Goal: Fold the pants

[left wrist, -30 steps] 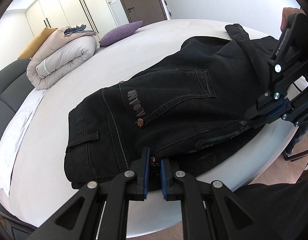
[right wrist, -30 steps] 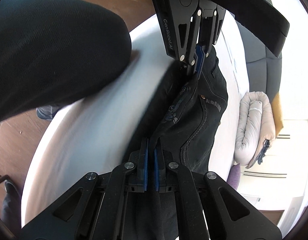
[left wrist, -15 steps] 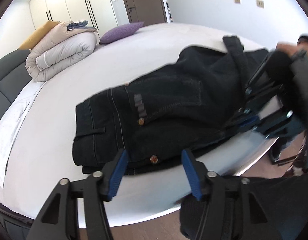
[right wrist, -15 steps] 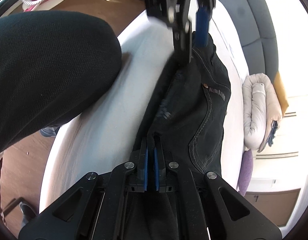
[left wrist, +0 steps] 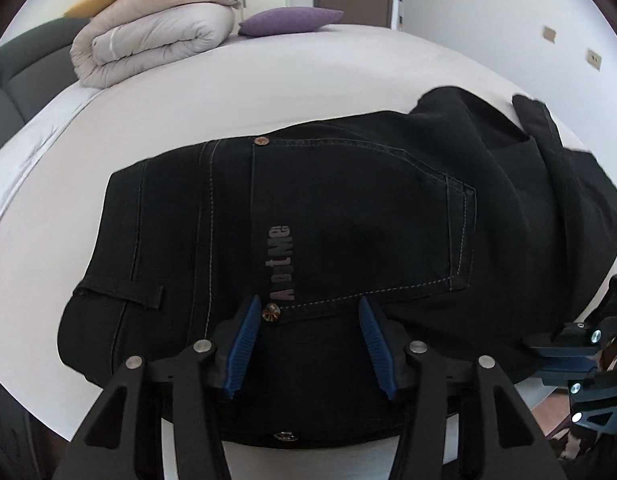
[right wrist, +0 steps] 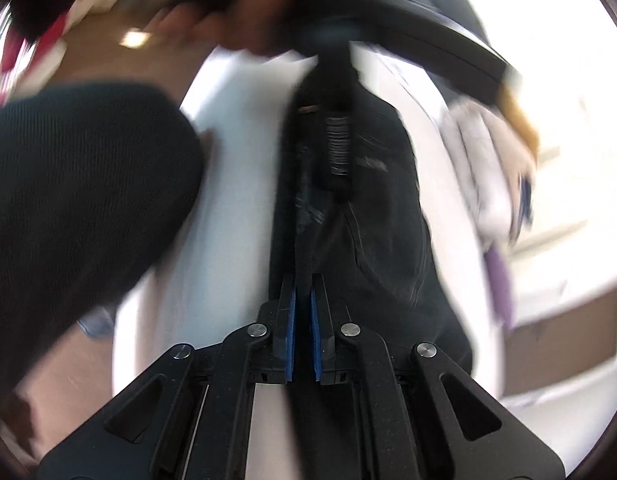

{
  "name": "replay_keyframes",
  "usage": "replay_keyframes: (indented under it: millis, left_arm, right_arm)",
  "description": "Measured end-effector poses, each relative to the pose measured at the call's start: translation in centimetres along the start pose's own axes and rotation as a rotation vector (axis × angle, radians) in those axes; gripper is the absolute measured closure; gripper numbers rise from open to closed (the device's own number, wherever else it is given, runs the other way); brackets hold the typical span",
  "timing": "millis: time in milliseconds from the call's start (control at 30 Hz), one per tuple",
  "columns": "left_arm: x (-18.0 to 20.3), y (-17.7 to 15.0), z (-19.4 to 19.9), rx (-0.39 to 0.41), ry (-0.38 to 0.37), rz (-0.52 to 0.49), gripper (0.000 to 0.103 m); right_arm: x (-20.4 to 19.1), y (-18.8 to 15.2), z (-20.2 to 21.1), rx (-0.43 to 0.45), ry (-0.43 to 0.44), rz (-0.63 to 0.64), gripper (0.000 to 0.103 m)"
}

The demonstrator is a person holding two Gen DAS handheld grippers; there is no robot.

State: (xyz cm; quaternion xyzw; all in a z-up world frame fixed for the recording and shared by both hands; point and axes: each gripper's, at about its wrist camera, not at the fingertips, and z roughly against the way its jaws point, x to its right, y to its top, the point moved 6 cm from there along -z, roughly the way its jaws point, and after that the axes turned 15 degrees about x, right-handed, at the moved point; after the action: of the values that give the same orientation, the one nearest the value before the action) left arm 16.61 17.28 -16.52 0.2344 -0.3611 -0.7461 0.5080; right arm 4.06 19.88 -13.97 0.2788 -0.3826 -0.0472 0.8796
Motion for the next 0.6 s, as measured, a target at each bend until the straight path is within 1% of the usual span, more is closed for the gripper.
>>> replay_keyframes:
  millis: [33,67,133,167,200,233,267,333,367,400,433,467,500,567,600]
  left_arm:
    - [-0.2,0.0,0.1,0.000,0.003,0.020,0.048]
    - [-0.1,0.0,0.1,-0.002,0.014,0.010,0.048]
    - [0.4,0.2,0.0,-0.013,0.043,-0.032,0.048]
    - [0.5,0.4,0.0,-0.021,0.050,-0.035,0.048]
    - [0.5,0.7,0.1,-0.029,0.057,-0.031,0.048]
    - [0.5,1.2,0.3,-0.035,0.070,-0.032,0.049]
    - [0.8,2.0,0.5,-0.028,0.085,-0.042,0.049]
    - [2.0,4.0,1.3,0.024,0.078,-0.037,0.049]
    - [2.6,4.8,1.4,0.042,0.064,-0.029,0.048]
    - [3.4,5.4,1.2,0.049,0.050,-0.031,0.048]
    - [4.0,5.7,0.8,0.047,0.043,-0.043,0.046]
    - [4.4,5.8,-0.1,0.034,0.046,-0.060,0.045]
    - [4.6,5.6,-1.3,0.005,0.055,-0.066,0.045]
    - [4.4,4.2,-3.3,-0.068,0.045,-0.036,0.044]
    - [4.7,4.1,-3.7,-0.058,0.042,-0.015,0.044]
  right_arm:
    - [0.5,-0.3,0.5,0.004,0.003,-0.079,0.095]
    - [1.3,-0.8,1.6,0.013,0.013,-0.201,0.092]
    - [3.2,-1.7,3.5,0.046,0.031,-0.409,0.091]
    - [5.2,-2.9,4.8,0.058,0.039,-0.574,0.091]
    - [6.8,-4.1,5.5,0.061,0.034,-0.680,0.091]
    - [9.3,-5.9,6.5,0.068,0.010,-0.808,0.091]
    - [11.0,-7.2,7.2,0.076,-0.012,-0.886,0.091]
    - [15.8,-11.6,9.0,0.113,-0.083,-1.103,0.091]
    - [18.5,-15.0,10.2,0.137,-0.135,-1.241,0.087]
    - [20.4,-17.9,10.9,0.139,-0.177,-1.348,0.071]
    - [21.7,-20.2,11.5,0.138,-0.211,-1.425,0.056]
    - [23.1,-23.0,12.4,0.152,-0.252,-1.530,0.034]
    - [24.6,-26.0,13.9,0.214,-0.305,-1.644,0.032]
    - [26.0,-29.7,15.5,0.263,-0.376,-1.753,0.032]
    - [26.8,-32.0,16.3,0.269,-0.418,-1.817,0.032]
